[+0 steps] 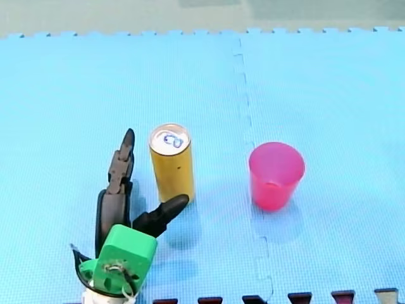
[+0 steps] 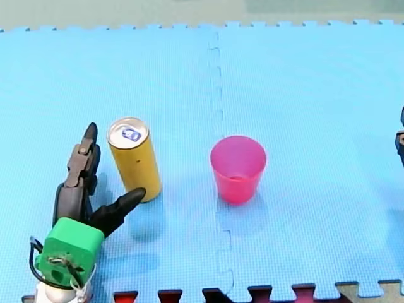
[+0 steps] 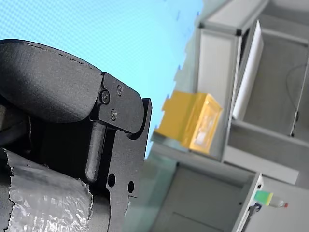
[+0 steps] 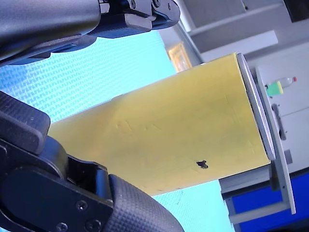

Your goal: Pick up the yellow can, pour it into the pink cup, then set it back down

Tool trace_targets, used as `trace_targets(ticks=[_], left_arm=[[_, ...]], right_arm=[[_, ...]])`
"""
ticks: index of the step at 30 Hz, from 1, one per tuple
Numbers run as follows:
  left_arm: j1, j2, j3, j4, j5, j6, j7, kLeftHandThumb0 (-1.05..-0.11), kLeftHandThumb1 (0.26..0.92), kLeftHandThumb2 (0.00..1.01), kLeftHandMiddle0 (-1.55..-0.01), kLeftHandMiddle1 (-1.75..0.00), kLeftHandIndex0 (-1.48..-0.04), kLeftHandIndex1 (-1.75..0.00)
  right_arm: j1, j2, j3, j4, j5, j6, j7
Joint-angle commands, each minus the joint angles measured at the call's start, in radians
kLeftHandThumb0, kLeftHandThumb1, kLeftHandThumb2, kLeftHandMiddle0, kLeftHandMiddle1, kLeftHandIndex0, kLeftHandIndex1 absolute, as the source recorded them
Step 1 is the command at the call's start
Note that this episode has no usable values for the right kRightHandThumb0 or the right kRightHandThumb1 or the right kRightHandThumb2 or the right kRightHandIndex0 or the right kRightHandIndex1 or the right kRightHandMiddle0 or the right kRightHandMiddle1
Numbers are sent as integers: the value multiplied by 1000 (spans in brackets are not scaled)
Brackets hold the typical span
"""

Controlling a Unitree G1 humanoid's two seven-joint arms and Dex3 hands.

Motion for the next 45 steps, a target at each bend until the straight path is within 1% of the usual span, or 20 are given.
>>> trace_targets(ticks=[1, 12, 16, 21, 26, 33, 45], left_arm=[[-6, 4, 5, 6, -6, -5, -3, -1048, 788, 1, -192, -2, -156, -3], [-23, -13, 12, 16, -25, -8, -31, -1048, 767, 1, -215, -11, -165, -6], [-31, -16, 16, 17, -32, -4, -46, -1048, 770, 1, -219, -12, -168, -6], [-64, -25, 18, 20, -35, 24, -48, -1048, 774, 3, -222, -10, -172, -5], [-82, -34, 20, 25, -36, 41, -49, -1048, 783, 5, -222, -7, -175, -4], [-99, -34, 13, 36, -23, 59, -41, -1048, 800, 11, -227, -8, -176, -3], [-107, -35, 10, 41, -21, 64, -46, -1048, 822, 14, -232, -8, -178, -2]], right_arm=[[2, -6, 0, -1, 0, -1, -3], [3, -10, -5, -2, 6, 3, 6], [4, -10, -4, -2, 4, 4, 2], [3, -11, -3, -3, 3, 7, 0], [4, -10, -4, -4, 5, 8, 0], [9, -10, -6, -6, 8, 3, 3], [15, -14, -12, -9, 12, -2, 12]])
